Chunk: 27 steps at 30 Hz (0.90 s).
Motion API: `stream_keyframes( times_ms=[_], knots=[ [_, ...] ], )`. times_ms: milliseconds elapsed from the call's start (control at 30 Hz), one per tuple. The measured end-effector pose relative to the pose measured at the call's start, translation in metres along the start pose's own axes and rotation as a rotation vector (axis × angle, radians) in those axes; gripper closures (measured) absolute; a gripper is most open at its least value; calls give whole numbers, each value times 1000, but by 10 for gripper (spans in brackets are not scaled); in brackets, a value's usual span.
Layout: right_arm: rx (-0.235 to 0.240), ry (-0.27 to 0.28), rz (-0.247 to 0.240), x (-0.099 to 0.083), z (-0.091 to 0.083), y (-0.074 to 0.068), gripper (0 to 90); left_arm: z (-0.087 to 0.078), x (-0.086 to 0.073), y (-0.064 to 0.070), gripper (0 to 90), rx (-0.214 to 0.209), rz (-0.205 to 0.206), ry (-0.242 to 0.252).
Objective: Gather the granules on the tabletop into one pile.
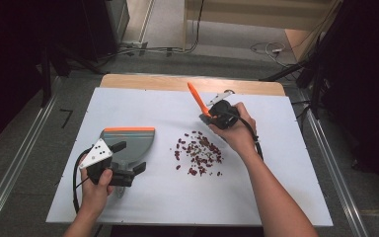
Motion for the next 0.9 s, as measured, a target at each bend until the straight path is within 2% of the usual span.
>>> stream_keyframes(
  times_ms=[67, 133, 200, 233, 300, 367, 467, 567, 700, 767, 900],
  knots=[
    [-10, -1, -33, 6, 7, 4, 690, -1, 0, -1, 0, 1, -3, 5],
    [-1, -3, -59, 10, 14, 6, 690, -1, 0, -3, 0, 0, -6, 8],
    [-3, -25, -76, 12, 21, 5, 690, -1, 0, -4, 0, 0, -7, 7],
    [-3, -22, -116, 13, 24, 5, 690, -1, 0, -4, 0, 1, -8, 6],
    [0, -31, -166, 13, 30, 0, 690, -2, 0, -4, 0, 0, -9, 8],
    [26, -40, -176, 13, 33, -8, 691, -2, 0, -4, 0, 1, -6, 7],
    [9, -65, -217, 13, 32, -19, 692, -2, 0, -4, 0, 1, -7, 5],
    [15, -73, -226, 11, 30, -28, 693, -1, 0, -3, 0, -3, -3, 4],
    [51, -60, -243, 6, 26, -35, 693, -1, 0, -2, 0, -1, -2, 7],
    [67, -56, -233, 3, 22, -38, 693, -1, 1, -2, 0, -2, -3, 9],
    [91, -49, -255, -2, 17, -45, 693, 0, 0, -2, 0, -6, -4, 9]
  ],
)
Point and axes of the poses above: each handheld gripper's, and its own axes: z roughly forward along the jaws, x roughly out of its top, y roughly to its right, the point moved 6 cm from there along z, roughly forward along the jaws, and after that the axes turned 3 degrees about -y, right-handed, at the moved point
